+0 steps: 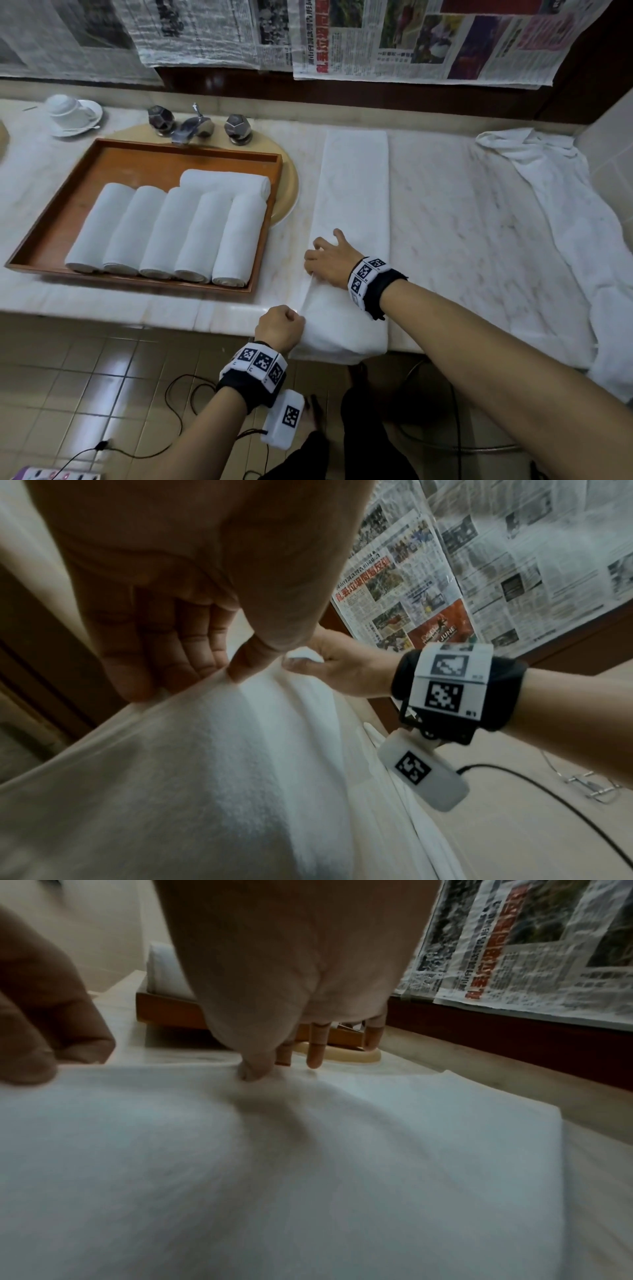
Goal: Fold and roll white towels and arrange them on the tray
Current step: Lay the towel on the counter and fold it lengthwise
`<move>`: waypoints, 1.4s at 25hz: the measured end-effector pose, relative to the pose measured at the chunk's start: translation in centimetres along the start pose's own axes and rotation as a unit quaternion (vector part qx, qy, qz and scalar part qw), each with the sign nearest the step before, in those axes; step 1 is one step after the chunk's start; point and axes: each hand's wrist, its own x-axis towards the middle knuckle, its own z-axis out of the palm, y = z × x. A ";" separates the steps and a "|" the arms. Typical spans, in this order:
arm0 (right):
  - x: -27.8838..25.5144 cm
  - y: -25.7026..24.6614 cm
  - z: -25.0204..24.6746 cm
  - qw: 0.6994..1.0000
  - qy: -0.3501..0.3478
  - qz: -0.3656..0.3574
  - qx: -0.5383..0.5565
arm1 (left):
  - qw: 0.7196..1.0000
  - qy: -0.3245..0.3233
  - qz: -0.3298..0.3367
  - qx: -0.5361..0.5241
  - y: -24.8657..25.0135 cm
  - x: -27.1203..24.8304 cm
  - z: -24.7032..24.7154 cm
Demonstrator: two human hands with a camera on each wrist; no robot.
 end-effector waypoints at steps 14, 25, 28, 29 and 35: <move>2.2 1.5 0.4 0.998 0.036 -0.023 -0.049 | 0.999 0.007 -0.024 0.034 2.8 1.7 -0.3; 3.9 3.4 0.5 0.997 0.042 -0.040 -0.052 | 0.999 0.028 -0.030 -0.002 4.2 4.1 -0.6; 4.7 4.4 0.1 0.997 0.043 -0.039 -0.049 | 0.998 0.051 -0.022 -0.013 4.7 4.8 -0.7; 4.9 4.5 -0.1 0.996 0.052 -0.049 -0.049 | 0.999 0.045 -0.025 -0.003 4.8 5.1 -0.6; 5.8 6.1 0.9 0.996 0.073 -0.045 -0.034 | 0.997 0.071 -0.005 -0.012 5.5 6.3 -0.8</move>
